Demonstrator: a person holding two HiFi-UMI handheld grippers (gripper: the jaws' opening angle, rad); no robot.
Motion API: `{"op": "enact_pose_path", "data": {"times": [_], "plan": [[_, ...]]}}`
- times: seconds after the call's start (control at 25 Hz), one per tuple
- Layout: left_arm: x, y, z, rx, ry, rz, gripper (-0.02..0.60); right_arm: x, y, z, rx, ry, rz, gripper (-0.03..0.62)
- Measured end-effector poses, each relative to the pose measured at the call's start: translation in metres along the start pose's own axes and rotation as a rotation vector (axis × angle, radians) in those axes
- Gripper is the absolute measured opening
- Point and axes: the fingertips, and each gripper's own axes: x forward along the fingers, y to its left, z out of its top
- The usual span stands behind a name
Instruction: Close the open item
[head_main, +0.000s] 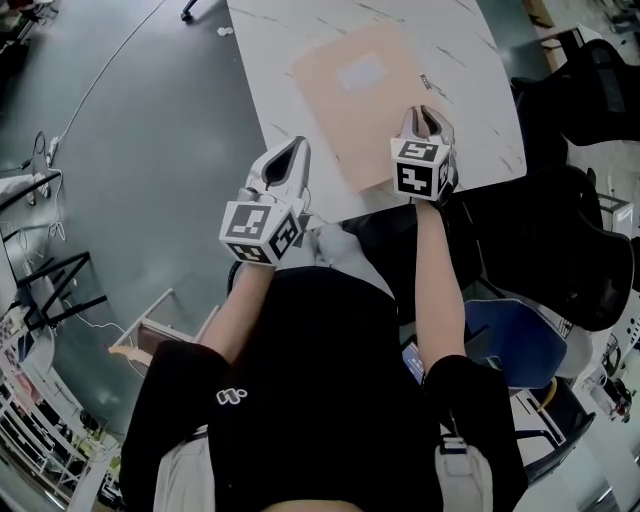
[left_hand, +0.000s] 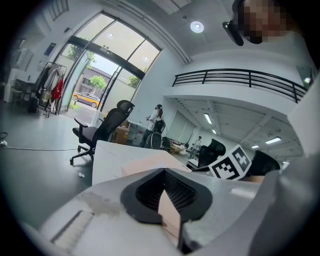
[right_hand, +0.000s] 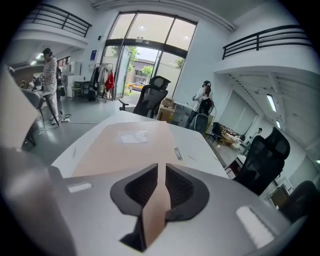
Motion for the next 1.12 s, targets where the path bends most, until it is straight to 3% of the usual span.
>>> {"op": "enact_pose_path", "data": {"times": [0.28, 1.12], "plan": [[0.004, 0.013, 0.001, -0.011, 0.001, 0.031, -0.003, 0.040, -0.008, 0.010, -0.019, 0.031, 0.033, -0.009], [0.025, 0.038, -0.007, -0.040, 0.041, 0.099, -0.003, 0.100, -0.029, -0.017, 0.013, 0.143, 0.106, -0.011]]}}
